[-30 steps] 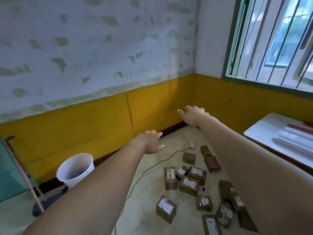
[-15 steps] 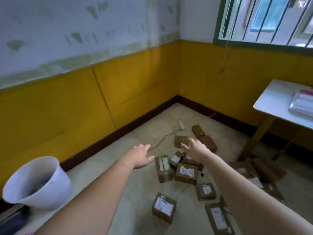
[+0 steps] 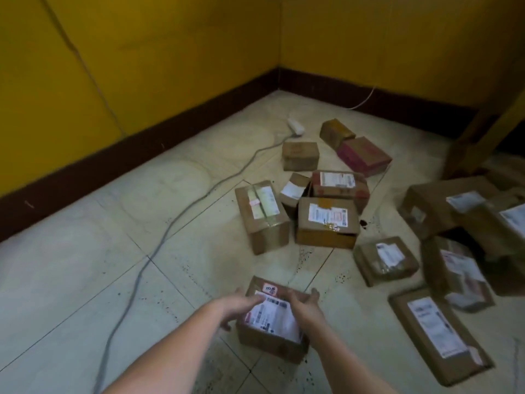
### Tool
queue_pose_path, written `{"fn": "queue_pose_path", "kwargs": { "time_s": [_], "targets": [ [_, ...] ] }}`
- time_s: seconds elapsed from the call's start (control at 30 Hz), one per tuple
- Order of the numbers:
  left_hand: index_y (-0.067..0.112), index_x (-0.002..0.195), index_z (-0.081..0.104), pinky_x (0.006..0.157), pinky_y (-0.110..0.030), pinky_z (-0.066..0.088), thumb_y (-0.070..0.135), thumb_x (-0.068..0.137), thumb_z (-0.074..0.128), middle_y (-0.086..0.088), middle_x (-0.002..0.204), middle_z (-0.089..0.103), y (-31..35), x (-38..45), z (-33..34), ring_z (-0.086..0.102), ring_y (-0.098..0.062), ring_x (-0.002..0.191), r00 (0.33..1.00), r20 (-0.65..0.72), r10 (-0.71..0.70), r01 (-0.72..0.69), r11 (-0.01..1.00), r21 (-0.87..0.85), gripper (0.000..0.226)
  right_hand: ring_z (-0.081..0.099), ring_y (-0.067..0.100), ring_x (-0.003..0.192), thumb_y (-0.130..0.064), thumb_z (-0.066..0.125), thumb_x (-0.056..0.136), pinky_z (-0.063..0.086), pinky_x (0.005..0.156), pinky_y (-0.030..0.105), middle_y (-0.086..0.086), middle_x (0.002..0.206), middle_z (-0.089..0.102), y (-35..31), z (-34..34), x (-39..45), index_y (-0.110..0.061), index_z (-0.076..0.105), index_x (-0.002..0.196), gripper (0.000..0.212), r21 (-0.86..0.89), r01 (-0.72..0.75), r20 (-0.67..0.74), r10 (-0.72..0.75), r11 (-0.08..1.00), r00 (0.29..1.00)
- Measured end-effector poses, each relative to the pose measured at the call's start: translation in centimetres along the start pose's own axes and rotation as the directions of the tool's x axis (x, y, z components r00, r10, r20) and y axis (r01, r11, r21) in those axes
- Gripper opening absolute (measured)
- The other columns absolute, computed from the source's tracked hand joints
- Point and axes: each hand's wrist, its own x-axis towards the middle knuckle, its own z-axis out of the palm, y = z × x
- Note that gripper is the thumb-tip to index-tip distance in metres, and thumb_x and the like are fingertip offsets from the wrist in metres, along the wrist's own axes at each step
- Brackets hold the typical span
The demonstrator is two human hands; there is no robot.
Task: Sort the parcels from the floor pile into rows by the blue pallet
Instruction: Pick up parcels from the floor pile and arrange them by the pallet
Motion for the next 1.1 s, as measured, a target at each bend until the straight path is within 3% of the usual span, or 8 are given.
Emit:
{"fn": "queue_pose_path", "kwargs": {
  "time_s": [0.07,0.17,0.3,0.47,0.63,0.87,1.0,1.1],
  "targets": [
    [0.023,0.145,0.029,0.097,-0.047,0.047,0.081,0.058,0.066,-0.006,0.130,0.063,0.0,1.2,1.7,0.063,-0.025,0.113,1.000,-0.011,-0.007,0.005,0.977,-0.215,0.111,0.068,0.030,0.093,-0.052,0.054,0.090,0.059,0.080,0.045,0.014,0.113,0.064,-0.5,-0.7,-1.2,-0.025,0.024,0.141,0.065,0.145,0.007,-0.026,-0.003,0.989,1.000],
    [0.023,0.123,0.045,0.085,-0.046,0.054,0.068,0.063,0.063,-0.006,0.095,0.075,5.8,-3.5,0.9,0.072,-0.024,0.083,0.995,-0.089,0.033,-0.064,0.925,-0.375,0.077,0.069,0.018,0.075,-0.041,0.054,0.096,0.055,0.057,0.027,0.004,0.095,0.066,-5.7,-6.7,-6.9,-0.021,0.032,0.125,0.042,0.232,0.054,-0.108,-0.029,0.971,0.994],
    [0.019,0.114,0.044,0.074,-0.033,0.053,0.052,0.091,0.057,-0.013,0.105,0.070,20.0,-19.2,-4.5,0.067,-0.025,0.083,0.964,-0.175,0.200,-0.256,0.872,-0.417,0.042,0.059,0.026,0.111,-0.046,0.054,0.095,0.044,0.086,0.027,0.007,0.125,0.060,-17.4,-19.8,-20.1,-0.015,0.038,0.135,0.052,0.211,0.226,-0.243,-0.173,0.951,0.955],
    [0.022,0.123,0.042,0.083,-0.038,0.055,0.055,0.070,0.076,-0.007,0.120,0.061,39.0,-45.5,-10.4,0.063,-0.025,0.102,0.858,-0.203,0.472,-0.511,0.828,-0.232,0.071,0.061,0.017,0.093,-0.039,0.062,0.090,0.045,0.073,0.025,0.003,0.112,0.064,-31.7,-39.6,-43.4,-0.020,0.045,0.122,0.041,0.081,0.416,-0.395,-0.354,0.906,0.848],
    [0.007,0.115,0.057,0.064,-0.031,0.052,0.054,0.076,0.074,-0.014,0.106,0.070,53.4,-72.0,-10.9,0.067,-0.023,0.085,0.693,-0.183,0.697,-0.717,0.641,-0.276,0.063,0.062,0.012,0.085,-0.048,0.062,0.090,0.054,0.068,0.031,-0.001,0.101,0.062,-39.3,-58.2,-67.6,-0.024,0.047,0.110,0.034,-0.023,0.566,-0.555,-0.481,0.824,0.679],
    [0.035,0.120,0.063,0.095,-0.034,0.046,0.056,0.087,0.061,0.007,0.112,0.070,55.7,-94.3,-1.3,0.060,-0.011,0.108,0.315,-0.046,0.948,-0.885,0.277,-0.374,0.039,0.070,0.020,0.089,-0.038,0.061,0.095,0.058,0.059,0.029,0.006,0.104,0.069,-31.8,-68.4,-91.5,-0.025,0.055,0.117,0.027,0.158,0.736,-0.690,-0.460,0.658,0.559],
    [0.044,0.128,0.048,0.086,-0.025,0.044,0.051,0.087,0.060,0.009,0.122,0.063,51.6,-99.2,6.7,0.057,-0.007,0.110,0.245,0.181,0.953,-0.853,0.300,-0.428,0.044,0.071,0.019,0.087,-0.039,0.061,0.094,0.061,0.074,0.046,0.001,0.096,0.073,-22.6,-66.0,-98.4,-0.029,0.066,0.106,0.016,0.227,0.757,-0.840,-0.270,0.613,0.471],
    [0.038,0.136,0.041,0.069,-0.022,0.045,0.045,0.089,0.061,0.002,0.125,0.061,48.8,-101.3,12.4,0.059,-0.005,0.101,0.248,0.312,0.917,-0.834,0.366,-0.413,0.051,0.069,0.008,0.070,-0.038,0.058,0.097,0.061,0.064,0.035,-0.006,0.081,0.072,-15.4,-63.3,-102.9,-0.028,0.067,0.099,0.013,0.220,0.750,-0.901,-0.165,0.624,0.402]
  ]
}}
